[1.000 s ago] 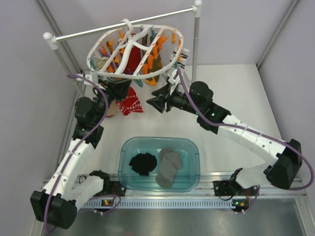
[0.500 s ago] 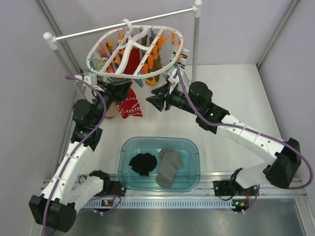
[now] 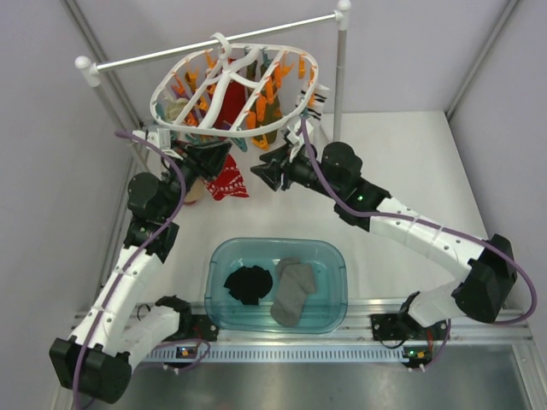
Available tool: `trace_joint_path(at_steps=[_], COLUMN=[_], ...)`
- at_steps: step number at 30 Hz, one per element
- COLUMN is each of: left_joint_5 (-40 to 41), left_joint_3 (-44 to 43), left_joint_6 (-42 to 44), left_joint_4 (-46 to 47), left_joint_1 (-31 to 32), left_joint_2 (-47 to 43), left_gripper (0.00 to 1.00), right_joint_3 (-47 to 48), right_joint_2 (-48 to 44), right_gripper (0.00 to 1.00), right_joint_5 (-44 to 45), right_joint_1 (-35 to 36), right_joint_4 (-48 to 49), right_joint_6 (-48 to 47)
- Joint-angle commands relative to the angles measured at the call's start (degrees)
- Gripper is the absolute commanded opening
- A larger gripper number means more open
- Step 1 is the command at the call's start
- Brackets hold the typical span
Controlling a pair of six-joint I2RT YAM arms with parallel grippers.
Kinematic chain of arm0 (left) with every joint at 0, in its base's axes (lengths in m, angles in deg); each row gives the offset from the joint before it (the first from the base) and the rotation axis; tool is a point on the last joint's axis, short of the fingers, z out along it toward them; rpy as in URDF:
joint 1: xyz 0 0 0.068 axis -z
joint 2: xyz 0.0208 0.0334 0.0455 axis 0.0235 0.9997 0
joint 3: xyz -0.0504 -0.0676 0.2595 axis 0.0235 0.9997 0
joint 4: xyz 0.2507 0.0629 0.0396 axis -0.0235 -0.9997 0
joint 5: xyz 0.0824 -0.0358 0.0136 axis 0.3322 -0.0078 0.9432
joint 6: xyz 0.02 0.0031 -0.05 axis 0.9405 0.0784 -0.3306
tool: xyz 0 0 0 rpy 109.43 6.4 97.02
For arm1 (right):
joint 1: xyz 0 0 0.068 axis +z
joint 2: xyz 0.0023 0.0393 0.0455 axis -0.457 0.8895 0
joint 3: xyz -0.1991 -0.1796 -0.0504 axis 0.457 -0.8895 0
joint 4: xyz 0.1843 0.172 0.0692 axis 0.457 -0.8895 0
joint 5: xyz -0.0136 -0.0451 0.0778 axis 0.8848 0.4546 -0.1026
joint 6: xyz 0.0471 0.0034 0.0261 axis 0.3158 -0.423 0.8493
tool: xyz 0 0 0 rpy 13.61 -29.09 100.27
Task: Clip the socks to the hanger
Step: Open the clamp at the hanger.
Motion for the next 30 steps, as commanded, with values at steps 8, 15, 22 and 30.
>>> trace_joint_path(at_steps=[8,15,22,30], left_joint_5=[1.89,3.55,2.77,3.29], left_joint_3=[0.45,1.51,0.37,-1.12], left_joint_6=[0.21,-0.67,-2.34,-4.09], left_joint_4=[4.16,7.32,10.83,11.19], left_joint_1=[0.80,0.97,1.15,1.76], left_joint_2=[2.75,3.71,5.73,7.76], left_gripper=[0.33,0.33,0.34,0.33], right_joint_3=[2.51,2.43,3.31,4.36], right_joint_2=[1.29,1.73,3.23,5.34], right_gripper=[0.41,0.41,0.41,0.41], right_joint_5=[0.76,1.03,1.99,4.45], right_joint_1=[1.26,1.17,1.26,1.17], right_joint_4=[5.11,5.90,7.21,9.93], right_joint_6=[0.78,0.34,-0.10,-0.36])
